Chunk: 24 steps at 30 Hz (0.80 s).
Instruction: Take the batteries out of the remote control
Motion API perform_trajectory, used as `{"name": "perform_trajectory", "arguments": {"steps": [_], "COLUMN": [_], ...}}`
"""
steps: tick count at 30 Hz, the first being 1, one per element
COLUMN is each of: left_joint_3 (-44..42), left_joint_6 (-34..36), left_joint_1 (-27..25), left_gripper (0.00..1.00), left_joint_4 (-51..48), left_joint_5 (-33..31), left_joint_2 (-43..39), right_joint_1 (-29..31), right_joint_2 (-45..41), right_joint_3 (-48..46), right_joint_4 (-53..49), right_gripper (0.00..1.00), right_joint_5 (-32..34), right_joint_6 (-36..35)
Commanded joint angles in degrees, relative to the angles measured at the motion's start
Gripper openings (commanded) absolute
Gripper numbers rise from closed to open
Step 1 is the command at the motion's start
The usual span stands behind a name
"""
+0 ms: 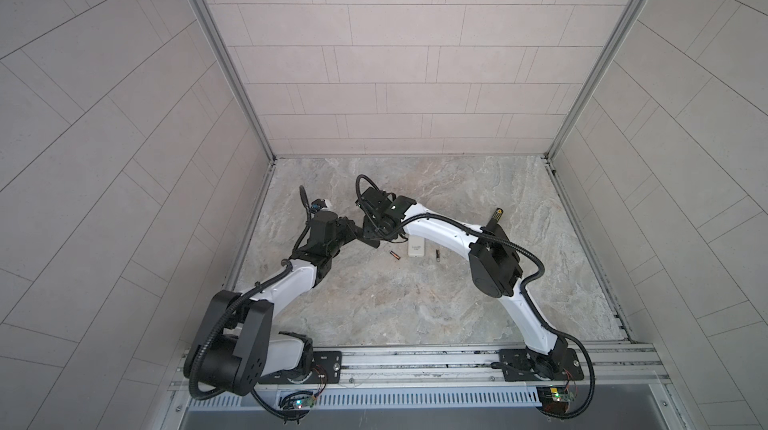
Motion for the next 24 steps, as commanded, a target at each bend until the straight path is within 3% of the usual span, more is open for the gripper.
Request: {"name": "perform_trajectory", "arguments": {"steps": [1,24], "left_joint_3": [0.8,1.1], "left_joint_6": [2.4,4.2], "left_joint_1": [-0.6,-0.5], "left_gripper": [0.0,0.0], "left_joint_4": [-6.6,-10.0], "left_joint_5": [-1.8,-5.8], "left_joint_2": [-2.2,-3.6], "right_joint_1": [0.1,-0.4], "right_joint_2": [2.0,-7.7], "right_joint_3": [-1.4,-14.3], "right_joint_4": [-7.0,0.5], "right_gripper": [0.41,0.37], "right_joint_5": [6.1,10.9], "right_joint_6": [-1.2,2.4]}}
